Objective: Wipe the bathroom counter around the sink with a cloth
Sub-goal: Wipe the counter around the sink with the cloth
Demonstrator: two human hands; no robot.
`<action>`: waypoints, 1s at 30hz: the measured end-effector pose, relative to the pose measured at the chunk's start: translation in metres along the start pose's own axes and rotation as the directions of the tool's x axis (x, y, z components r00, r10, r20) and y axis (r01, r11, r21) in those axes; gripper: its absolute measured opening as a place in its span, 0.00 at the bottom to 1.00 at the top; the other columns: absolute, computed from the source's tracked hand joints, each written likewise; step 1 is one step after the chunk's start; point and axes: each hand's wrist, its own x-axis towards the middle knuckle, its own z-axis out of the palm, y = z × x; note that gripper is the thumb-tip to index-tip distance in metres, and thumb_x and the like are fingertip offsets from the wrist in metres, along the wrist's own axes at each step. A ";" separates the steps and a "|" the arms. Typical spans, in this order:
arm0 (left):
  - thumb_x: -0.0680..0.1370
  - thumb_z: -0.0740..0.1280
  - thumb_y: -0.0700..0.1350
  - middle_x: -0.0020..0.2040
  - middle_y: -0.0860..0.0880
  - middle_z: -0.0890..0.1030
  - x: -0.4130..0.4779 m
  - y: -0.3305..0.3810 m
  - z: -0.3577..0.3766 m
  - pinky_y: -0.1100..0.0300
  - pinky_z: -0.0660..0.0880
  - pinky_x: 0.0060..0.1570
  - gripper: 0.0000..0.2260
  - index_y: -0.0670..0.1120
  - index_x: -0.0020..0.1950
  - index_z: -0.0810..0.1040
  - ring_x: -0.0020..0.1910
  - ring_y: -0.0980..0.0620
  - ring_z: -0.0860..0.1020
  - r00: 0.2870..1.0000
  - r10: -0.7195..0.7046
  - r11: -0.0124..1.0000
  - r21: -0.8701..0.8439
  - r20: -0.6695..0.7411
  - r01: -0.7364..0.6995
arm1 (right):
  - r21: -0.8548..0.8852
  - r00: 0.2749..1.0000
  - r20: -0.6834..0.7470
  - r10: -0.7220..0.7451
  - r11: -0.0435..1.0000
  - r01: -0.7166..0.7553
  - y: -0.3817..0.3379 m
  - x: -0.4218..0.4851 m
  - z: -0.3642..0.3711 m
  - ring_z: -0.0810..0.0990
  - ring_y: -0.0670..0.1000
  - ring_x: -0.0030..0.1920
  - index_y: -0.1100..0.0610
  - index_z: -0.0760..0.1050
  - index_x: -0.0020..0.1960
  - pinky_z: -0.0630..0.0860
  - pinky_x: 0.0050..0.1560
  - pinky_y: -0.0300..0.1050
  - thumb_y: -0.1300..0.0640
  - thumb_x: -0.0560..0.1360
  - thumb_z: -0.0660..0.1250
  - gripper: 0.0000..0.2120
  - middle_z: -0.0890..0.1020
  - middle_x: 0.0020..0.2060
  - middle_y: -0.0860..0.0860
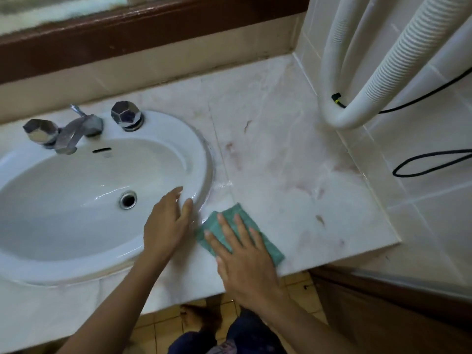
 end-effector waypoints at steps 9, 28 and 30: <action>0.77 0.54 0.56 0.75 0.50 0.67 -0.094 -0.081 -0.031 0.45 0.58 0.68 0.25 0.52 0.73 0.69 0.75 0.47 0.61 0.989 0.007 0.996 0.091 -0.147 0.007 | 0.048 0.871 -0.111 0.479 0.878 -0.476 0.102 0.073 -0.029 0.51 0.59 0.77 0.42 0.50 0.77 0.50 0.74 0.60 0.46 0.78 0.46 0.27 0.50 0.78 0.51; 0.78 0.62 0.45 0.76 0.44 0.63 -0.144 -0.370 -0.173 0.38 0.58 0.69 0.17 0.44 0.65 0.75 0.73 0.39 0.60 0.669 -0.461 0.884 -0.235 -0.583 0.404 | 0.052 0.814 0.039 0.579 0.812 -0.581 -0.254 0.020 0.064 0.40 0.63 0.76 0.56 0.46 0.79 0.45 0.73 0.64 0.45 0.79 0.47 0.31 0.37 0.77 0.58; 0.78 0.62 0.44 0.76 0.43 0.61 -0.138 -0.412 -0.197 0.39 0.57 0.70 0.17 0.43 0.66 0.74 0.74 0.39 0.59 0.624 -0.513 0.847 -0.230 -0.590 0.479 | 0.042 0.833 0.045 0.552 0.832 -0.553 -0.294 0.019 0.076 0.40 0.64 0.76 0.57 0.45 0.79 0.46 0.73 0.65 0.44 0.79 0.48 0.32 0.37 0.77 0.59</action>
